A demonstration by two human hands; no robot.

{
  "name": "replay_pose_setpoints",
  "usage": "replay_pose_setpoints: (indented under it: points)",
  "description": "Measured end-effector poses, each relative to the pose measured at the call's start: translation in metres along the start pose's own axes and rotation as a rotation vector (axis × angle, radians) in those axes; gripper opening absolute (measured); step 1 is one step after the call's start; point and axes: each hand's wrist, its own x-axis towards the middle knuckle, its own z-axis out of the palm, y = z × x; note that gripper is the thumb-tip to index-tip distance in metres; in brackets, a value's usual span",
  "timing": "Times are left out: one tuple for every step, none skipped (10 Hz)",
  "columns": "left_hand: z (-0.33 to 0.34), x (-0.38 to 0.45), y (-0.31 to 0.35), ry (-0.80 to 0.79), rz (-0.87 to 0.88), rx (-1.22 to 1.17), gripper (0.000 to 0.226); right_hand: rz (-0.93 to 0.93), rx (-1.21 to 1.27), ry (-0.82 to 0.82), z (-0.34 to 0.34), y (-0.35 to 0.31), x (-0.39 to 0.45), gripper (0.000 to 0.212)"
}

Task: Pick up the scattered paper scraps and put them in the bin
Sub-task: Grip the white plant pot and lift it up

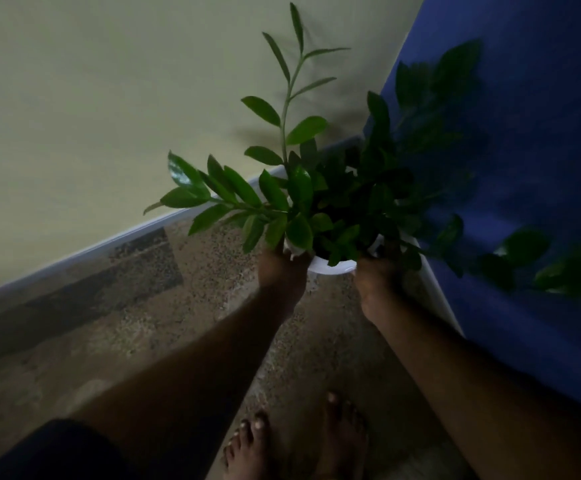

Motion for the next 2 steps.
replay_pose_setpoints:
  points:
    - [-0.008, -0.004, -0.001, -0.074, 0.006, 0.119, 0.044, -0.013, -0.057, -0.11, -0.013, -0.002, -0.011, 0.051]
    - [-0.019, -0.02, 0.008, -0.097, 0.09, 0.347, 0.06, -0.065, -0.234, -0.104, -0.024, 0.0, -0.027, 0.048]
